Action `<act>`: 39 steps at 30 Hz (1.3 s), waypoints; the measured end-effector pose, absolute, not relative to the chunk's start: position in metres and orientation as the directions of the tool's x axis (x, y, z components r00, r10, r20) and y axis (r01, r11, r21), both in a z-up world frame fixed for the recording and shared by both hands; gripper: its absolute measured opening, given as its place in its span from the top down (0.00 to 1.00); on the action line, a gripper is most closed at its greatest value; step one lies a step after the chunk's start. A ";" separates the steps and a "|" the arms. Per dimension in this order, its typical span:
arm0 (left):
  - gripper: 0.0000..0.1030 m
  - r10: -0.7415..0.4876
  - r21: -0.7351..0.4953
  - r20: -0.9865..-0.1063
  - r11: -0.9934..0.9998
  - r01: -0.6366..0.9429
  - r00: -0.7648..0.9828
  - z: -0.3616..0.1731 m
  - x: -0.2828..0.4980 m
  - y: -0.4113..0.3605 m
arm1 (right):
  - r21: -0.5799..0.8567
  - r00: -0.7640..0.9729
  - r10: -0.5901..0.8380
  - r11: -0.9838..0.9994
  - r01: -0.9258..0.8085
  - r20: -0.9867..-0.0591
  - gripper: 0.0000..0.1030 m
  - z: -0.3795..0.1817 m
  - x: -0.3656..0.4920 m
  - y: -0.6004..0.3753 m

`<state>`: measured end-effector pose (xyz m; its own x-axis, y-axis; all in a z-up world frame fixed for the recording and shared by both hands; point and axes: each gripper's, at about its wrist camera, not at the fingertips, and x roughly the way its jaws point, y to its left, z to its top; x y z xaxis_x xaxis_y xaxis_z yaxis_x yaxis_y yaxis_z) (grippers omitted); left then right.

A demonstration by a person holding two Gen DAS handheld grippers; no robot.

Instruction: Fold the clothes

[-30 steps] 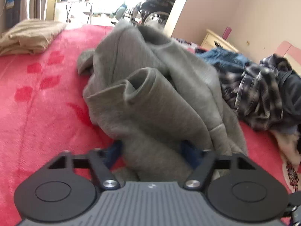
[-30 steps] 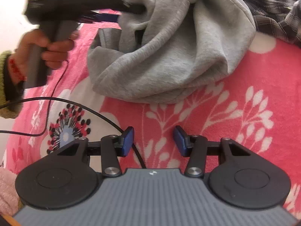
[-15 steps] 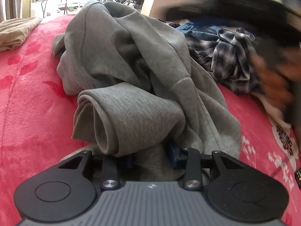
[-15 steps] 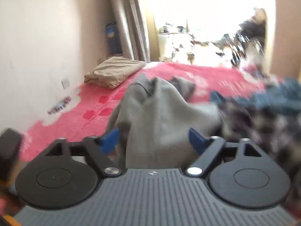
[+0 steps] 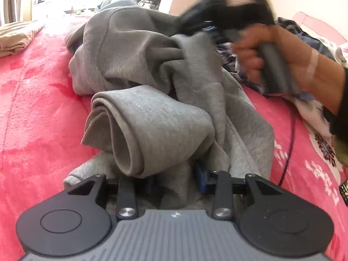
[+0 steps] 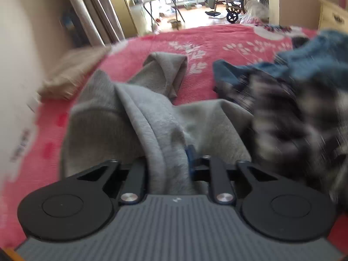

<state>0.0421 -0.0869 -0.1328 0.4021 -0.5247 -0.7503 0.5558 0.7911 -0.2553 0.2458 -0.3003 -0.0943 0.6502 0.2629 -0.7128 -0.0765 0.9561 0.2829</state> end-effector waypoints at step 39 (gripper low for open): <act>0.30 -0.640 -0.493 -0.609 0.768 0.409 0.468 -0.070 0.064 0.001 | 0.343 0.736 0.317 0.931 -0.122 -0.599 0.75 -0.022 -0.008 -0.367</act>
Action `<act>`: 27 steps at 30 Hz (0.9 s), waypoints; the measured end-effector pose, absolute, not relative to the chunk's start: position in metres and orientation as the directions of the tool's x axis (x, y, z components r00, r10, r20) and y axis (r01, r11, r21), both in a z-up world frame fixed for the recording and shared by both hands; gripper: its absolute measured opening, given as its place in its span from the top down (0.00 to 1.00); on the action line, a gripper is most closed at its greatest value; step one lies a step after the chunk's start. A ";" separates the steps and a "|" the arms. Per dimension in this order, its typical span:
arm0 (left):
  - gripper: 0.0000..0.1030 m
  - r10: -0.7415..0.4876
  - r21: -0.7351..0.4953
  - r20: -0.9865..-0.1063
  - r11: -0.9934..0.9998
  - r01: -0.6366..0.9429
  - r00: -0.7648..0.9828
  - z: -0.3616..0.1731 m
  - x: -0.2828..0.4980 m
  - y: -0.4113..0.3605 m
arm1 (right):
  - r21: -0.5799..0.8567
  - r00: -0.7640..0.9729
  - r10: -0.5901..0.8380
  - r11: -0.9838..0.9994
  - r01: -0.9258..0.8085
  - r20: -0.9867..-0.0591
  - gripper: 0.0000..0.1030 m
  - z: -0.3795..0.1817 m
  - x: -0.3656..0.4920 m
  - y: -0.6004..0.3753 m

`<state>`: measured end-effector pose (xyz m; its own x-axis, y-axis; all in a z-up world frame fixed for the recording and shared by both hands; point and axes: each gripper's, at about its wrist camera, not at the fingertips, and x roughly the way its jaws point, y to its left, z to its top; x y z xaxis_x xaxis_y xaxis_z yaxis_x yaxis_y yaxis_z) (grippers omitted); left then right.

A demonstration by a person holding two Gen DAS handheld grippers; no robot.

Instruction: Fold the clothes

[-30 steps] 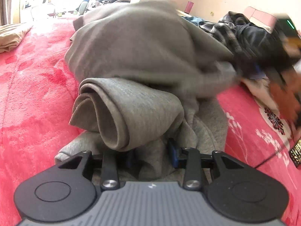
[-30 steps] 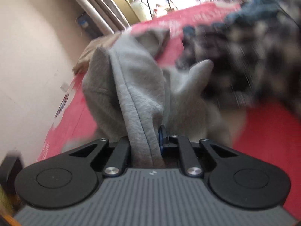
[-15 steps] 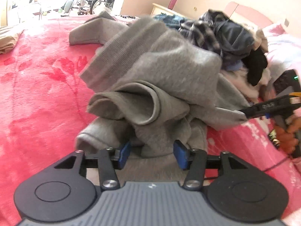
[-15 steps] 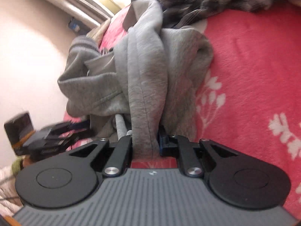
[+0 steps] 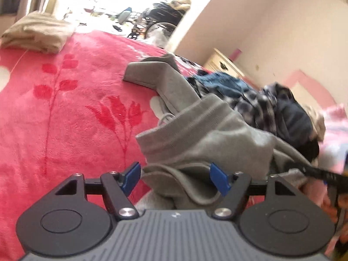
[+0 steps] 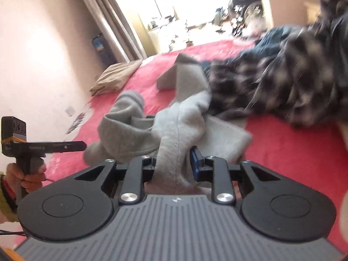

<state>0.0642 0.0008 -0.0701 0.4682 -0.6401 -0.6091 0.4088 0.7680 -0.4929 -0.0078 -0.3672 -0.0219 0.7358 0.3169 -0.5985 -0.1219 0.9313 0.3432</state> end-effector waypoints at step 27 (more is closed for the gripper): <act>0.30 -0.584 -0.378 -0.718 0.785 0.491 0.379 -0.129 0.041 -0.053 | -0.222 0.871 0.240 0.907 -0.359 -0.429 0.01 -0.008 0.073 -0.224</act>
